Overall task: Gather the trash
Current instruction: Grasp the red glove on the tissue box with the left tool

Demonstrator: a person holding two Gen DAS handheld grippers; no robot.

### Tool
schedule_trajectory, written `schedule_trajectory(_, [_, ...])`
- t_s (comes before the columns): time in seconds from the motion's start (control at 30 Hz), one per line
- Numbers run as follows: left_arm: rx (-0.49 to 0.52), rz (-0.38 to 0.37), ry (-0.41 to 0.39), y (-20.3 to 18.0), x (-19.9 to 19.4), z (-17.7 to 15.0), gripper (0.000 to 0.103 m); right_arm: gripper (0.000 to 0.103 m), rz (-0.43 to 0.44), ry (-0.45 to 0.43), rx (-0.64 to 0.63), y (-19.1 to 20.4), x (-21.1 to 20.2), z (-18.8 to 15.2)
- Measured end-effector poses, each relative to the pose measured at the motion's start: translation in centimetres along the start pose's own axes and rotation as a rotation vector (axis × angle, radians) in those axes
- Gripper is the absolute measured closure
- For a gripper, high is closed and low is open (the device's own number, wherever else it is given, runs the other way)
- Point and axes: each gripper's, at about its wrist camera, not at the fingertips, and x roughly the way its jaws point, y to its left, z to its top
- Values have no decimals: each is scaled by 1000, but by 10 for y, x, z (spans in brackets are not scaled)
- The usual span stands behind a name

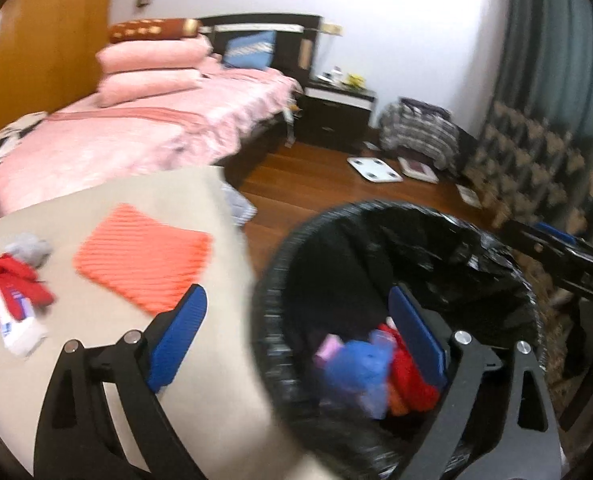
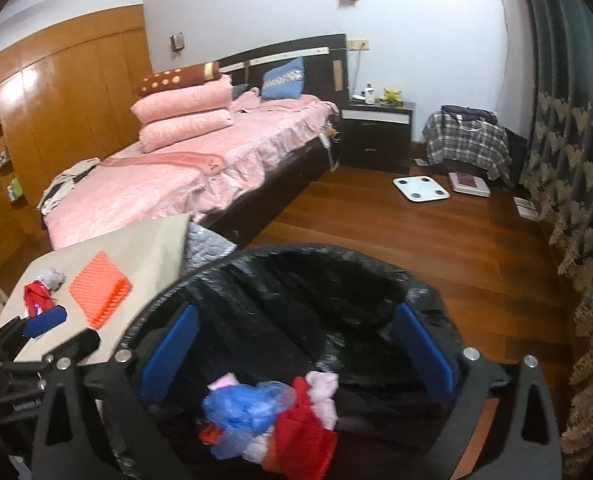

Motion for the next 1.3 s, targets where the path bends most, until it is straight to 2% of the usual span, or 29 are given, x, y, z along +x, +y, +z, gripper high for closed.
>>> schedule_trajectory(0.3, [-103,197,-48,88,-42,-5,13,6,136,5,-81,82,10,4])
schedule_trajectory(0.47, [-147,279,-49,130,-57,-13,13,6,208,9,-140,134,20,3])
schedule_trajectory(0.7, [-209,355,-42,179,-68,-24,13,6,279,27,-213,203,43,-1])
schedule_trajectory(0.97, [-274,414,-33,223,-67,-31,13,6,264,71,-233,243,85,-6])
schedule_trajectory(1.3, [-317,434,-17,250,-57,-35,13,6,166,138,-253,264,148,-9])
